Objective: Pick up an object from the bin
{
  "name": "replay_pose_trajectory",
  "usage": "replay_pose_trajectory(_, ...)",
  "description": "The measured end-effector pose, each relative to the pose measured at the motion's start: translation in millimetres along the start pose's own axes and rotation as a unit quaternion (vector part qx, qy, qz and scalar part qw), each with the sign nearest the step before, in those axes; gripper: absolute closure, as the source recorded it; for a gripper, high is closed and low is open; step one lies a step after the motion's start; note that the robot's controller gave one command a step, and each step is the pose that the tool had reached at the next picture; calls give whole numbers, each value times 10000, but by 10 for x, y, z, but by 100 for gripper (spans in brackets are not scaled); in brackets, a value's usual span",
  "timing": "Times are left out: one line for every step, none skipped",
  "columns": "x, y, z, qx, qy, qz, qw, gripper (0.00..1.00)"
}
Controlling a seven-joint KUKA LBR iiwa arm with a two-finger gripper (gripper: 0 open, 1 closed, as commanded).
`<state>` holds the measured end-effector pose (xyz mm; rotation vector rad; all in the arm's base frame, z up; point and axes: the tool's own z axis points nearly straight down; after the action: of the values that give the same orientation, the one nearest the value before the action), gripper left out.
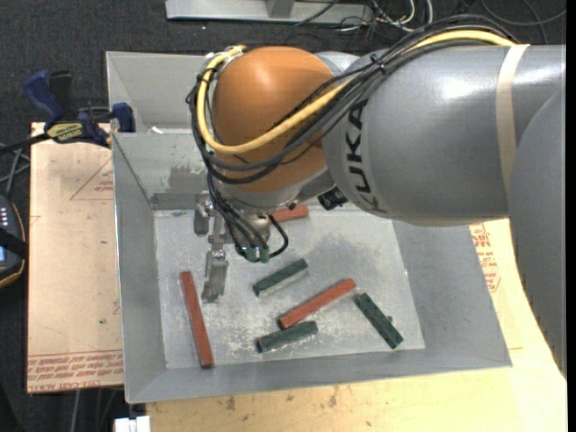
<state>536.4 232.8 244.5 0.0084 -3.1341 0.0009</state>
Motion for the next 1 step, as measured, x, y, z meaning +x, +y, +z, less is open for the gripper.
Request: replay_pose_trajectory(-7, -9, -31, -5, -21, 13, 10000, 0)
